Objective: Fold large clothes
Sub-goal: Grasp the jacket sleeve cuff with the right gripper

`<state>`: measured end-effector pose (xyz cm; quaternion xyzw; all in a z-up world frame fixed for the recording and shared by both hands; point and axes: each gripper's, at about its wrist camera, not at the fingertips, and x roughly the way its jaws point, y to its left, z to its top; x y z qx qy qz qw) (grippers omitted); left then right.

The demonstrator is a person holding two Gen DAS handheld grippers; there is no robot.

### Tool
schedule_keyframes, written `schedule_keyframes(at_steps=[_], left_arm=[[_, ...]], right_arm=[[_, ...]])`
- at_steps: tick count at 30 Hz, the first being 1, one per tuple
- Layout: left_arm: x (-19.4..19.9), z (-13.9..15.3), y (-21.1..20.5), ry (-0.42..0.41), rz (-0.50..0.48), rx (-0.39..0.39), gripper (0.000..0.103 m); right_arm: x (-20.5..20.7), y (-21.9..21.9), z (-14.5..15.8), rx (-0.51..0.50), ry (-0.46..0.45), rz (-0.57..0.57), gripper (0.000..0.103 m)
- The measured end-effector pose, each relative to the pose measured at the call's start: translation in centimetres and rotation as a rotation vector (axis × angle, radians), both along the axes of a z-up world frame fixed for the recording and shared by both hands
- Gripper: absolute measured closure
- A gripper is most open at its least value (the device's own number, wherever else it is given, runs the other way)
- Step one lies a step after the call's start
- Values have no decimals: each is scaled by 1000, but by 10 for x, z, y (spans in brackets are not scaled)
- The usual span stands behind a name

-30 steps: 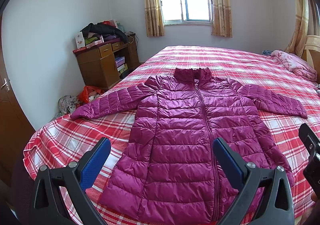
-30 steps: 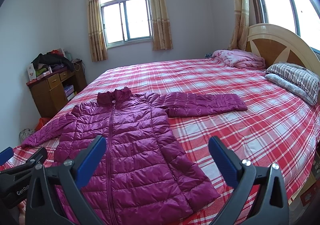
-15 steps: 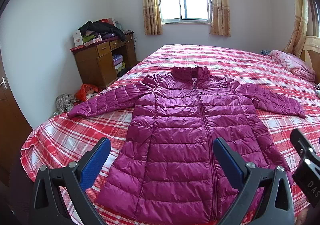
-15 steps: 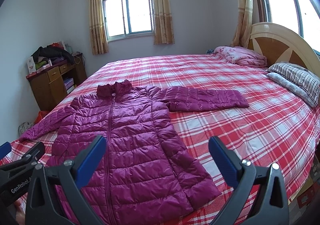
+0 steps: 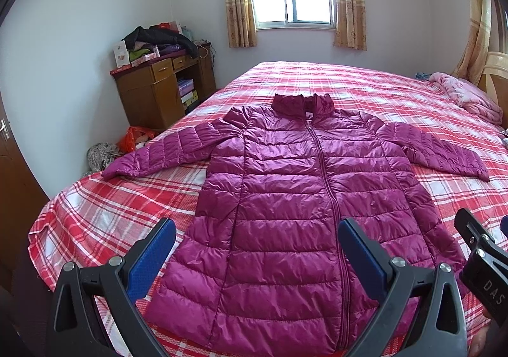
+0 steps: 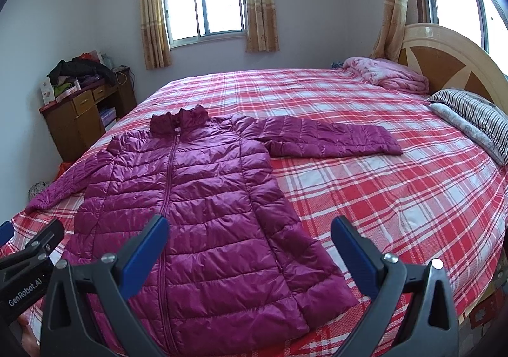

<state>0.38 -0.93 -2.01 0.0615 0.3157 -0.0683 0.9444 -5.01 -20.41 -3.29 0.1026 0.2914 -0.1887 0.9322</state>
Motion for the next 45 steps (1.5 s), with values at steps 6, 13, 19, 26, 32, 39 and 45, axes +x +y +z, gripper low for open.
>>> schedule_keyframes(at_steps=[6,13,19,26,32,39,45], left_arm=[[27,-29,7,70,-16,-53,1],[94,-54,33,187,9,-107,1],[154,-42,60,109,57,-189,1],[213,-61,67,104,104,-232,1],[232,-85,46,58,92,3,1],[238,-115,50,112,66,21,1],[232,-112,52,83,51,-15,1]], right_arm=[[14,-44,-29,76,44,-20,0],[34,-163,-40,221,56,-141,19],[47,-312,-42,408,-25,-405,19],[81,-392,-82,480,38,-586,32],[115,-390,-85,371,94,-617,40],[125,-386,-88,243,161,-614,87],[140,-351,-48,67,135,-566,91]])
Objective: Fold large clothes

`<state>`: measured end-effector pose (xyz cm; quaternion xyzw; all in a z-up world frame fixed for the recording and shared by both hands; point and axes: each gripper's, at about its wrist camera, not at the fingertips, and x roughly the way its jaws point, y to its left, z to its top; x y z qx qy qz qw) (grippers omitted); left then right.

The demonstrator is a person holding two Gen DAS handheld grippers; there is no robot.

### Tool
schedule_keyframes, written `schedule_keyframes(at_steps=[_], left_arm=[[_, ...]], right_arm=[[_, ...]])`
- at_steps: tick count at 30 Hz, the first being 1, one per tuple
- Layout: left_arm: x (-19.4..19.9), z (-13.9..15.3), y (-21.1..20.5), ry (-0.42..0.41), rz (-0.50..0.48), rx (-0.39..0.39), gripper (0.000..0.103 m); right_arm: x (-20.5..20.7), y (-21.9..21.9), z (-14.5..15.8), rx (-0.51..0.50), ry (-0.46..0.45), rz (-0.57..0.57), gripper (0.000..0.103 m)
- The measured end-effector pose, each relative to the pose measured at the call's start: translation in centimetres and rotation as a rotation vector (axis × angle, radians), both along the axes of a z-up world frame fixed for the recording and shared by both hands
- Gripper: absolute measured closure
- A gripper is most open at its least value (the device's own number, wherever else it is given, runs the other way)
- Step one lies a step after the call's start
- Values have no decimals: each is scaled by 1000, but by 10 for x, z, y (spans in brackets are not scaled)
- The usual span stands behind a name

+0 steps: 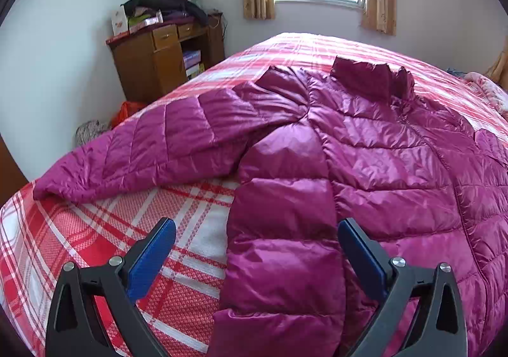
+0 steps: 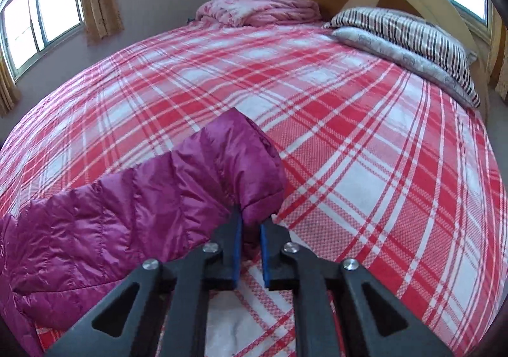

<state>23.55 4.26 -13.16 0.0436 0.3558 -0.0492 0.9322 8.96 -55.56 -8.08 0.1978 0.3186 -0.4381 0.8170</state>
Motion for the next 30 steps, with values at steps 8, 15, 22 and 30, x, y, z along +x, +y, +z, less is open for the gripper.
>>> schedule_keyframes(at_steps=[8,15,22,30], left_arm=[[-15,18,-3,-82,-49,-30,1],[-15,30,23,-110,9,-155,1],[-12,34,34,-138,61,-161,1],[-9,32,36,-122,70,-169,1]], right_arm=[[42,129,90,-182,-84,343,91],[103,266,96,-110,-125,694,91],[156,384,42,-36,-90,941,91],[201,449,-12,43,-61,1080,91]])
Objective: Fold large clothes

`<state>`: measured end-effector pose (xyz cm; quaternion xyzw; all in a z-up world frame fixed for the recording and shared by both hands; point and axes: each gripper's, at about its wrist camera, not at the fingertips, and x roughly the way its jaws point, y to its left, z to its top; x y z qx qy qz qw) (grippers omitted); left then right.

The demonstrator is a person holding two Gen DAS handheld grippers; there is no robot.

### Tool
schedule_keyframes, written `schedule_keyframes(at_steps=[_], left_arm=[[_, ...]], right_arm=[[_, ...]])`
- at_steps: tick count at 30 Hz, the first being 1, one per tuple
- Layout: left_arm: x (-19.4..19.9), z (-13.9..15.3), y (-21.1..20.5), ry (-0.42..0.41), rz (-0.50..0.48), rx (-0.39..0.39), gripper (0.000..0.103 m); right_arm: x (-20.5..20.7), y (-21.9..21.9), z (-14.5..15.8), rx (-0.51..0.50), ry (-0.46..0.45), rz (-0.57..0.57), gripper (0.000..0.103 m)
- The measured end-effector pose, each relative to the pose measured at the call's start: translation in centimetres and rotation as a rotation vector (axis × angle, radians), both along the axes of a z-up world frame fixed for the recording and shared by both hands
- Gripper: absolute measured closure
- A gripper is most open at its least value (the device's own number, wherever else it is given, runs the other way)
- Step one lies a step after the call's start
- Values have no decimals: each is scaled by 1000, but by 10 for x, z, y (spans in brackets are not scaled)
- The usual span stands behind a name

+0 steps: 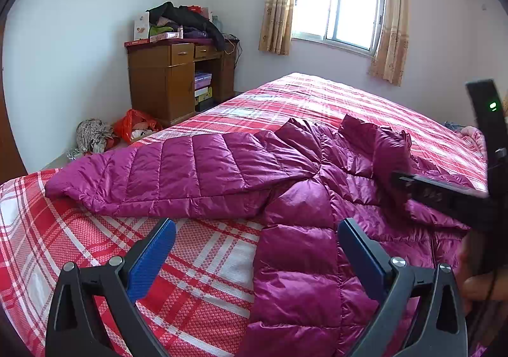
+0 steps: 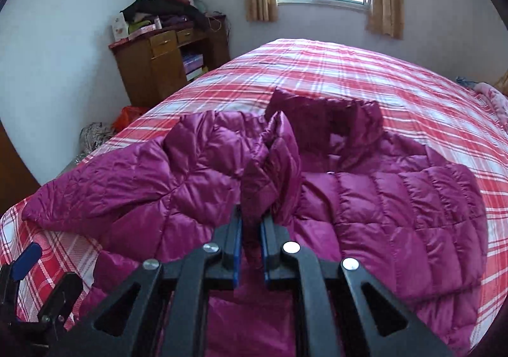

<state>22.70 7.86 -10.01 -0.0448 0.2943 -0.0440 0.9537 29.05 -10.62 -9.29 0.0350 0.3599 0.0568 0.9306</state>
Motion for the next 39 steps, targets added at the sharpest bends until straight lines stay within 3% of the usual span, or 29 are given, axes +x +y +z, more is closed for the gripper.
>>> schedule_keyframes(at_steps=[1,3,4,5,6,8,10,11,14,18,22,29,32,35,39], left_arm=[[0,0,1,2,2,-1,1],[1,-1,2,10,0,-7,1],[3,-1,2,14,-1,-9,1],[3,-2,3,20,-3,-12,1],[4,-2,3,23,-2,-14,1],[4,-3,4,26,1,-16,1],[5,-3,4,30,3,-19,1],[6,-3,4,33,4,-21,1],[6,-3,4,33,4,-23,1],[5,-3,2,26,-2,-7,1],[6,-4,-1,23,-5,6,1],[4,-5,-8,17,-28,30,1],[0,-3,-12,-6,-35,53,1],[-3,-4,-15,-14,-44,73,1],[-1,-3,-23,39,-80,75,1]], right_arm=[[1,-1,-3,29,3,22,90],[8,-1,-10,101,15,60,76],[13,1,-13,136,38,87,66],[16,0,-17,176,68,110,38],[13,-3,-15,215,61,116,29],[5,-13,-7,279,-1,115,33],[2,-24,-2,300,-19,76,68],[3,-29,-4,307,-1,47,91],[19,-33,-18,237,57,-51,92],[38,-15,-38,274,143,-4,92],[43,6,-41,238,154,30,90],[42,-11,-38,269,192,31,91],[17,-34,-1,286,73,39,91],[-10,-72,32,176,-32,-25,91],[-27,-147,39,46,-21,-216,91]])
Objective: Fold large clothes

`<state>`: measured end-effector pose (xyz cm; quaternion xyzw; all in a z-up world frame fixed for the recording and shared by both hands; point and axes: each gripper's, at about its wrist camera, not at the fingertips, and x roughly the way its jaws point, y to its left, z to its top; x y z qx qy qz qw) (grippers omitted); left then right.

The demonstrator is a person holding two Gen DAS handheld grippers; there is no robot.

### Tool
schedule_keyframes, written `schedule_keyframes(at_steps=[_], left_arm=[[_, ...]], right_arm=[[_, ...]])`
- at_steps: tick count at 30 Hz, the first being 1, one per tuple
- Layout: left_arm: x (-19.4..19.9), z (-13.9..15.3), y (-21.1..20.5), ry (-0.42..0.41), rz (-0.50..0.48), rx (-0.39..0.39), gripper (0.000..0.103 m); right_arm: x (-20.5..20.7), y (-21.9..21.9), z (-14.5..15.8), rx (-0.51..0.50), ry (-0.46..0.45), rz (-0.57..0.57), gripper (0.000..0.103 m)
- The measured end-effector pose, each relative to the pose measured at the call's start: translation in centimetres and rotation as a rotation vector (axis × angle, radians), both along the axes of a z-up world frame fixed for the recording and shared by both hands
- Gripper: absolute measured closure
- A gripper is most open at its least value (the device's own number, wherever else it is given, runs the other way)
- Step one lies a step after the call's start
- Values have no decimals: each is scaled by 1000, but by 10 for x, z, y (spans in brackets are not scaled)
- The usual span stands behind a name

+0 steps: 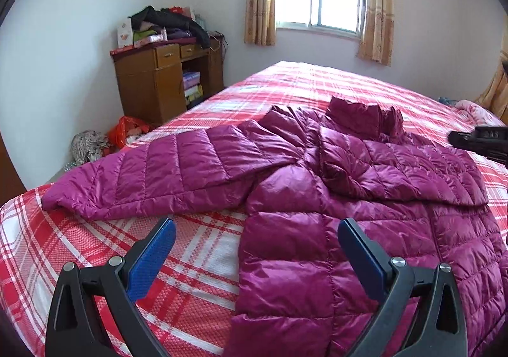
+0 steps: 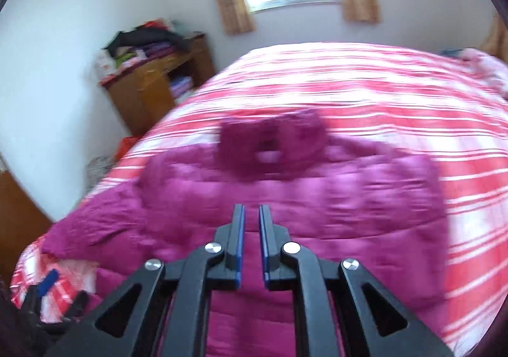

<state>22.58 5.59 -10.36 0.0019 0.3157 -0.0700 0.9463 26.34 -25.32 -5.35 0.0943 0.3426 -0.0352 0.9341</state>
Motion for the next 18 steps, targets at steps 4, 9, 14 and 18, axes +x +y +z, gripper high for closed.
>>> schedule_keyframes(at_steps=[4,9,14,18], left_arm=[[4,22,-13,2,-46,-70,1],[40,52,-62,-54,-39,17,1],[88,34,-100,-20,16,72,1],[116,-9,-103,128,140,100,1]], right_arm=[[1,-51,-15,-102,30,-126,87],[19,-73,-49,-31,125,-133,87],[17,-67,-70,-52,141,-122,87],[15,-69,-72,-48,135,-109,87]])
